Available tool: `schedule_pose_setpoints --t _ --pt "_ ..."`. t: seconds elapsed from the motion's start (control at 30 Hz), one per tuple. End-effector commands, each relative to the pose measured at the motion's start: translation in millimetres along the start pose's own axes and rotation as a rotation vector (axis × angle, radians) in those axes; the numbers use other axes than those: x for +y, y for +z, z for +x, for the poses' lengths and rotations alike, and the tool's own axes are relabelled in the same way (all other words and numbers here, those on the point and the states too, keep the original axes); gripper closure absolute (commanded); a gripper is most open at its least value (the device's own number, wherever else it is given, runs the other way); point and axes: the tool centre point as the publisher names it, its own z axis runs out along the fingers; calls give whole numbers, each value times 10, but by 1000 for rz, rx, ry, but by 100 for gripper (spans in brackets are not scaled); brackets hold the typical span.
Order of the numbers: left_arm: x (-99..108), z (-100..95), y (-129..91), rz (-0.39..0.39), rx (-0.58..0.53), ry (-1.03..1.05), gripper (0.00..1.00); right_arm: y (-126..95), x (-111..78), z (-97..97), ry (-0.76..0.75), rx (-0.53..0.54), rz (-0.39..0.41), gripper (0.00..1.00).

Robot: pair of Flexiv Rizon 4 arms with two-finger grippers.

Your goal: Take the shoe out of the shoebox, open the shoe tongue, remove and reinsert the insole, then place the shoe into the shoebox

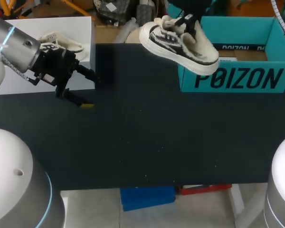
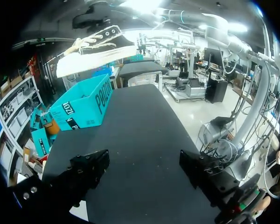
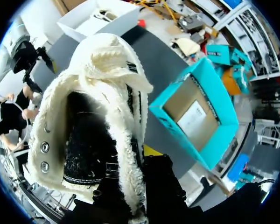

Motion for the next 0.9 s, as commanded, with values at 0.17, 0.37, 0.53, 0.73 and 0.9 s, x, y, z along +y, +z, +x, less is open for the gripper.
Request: schedule_pose_setpoints --t 0.17,0.37,0.53,0.73,0.9 --pt "-6 7 -4 -4 0 -1 0 -347 39 0 -562 -86 85 100" --pt "-6 7 -4 -4 0 -1 0 -347 39 0 -562 -86 85 100" --pt "-6 7 -4 -4 0 -1 0 -347 39 0 -562 -86 85 100" --pt "-6 7 -4 -4 0 -1 0 -176 -98 -456 -516 -70 124 100" --pt "-6 7 -4 -4 0 -1 0 5 -101 -816 -508 -55 116 100"
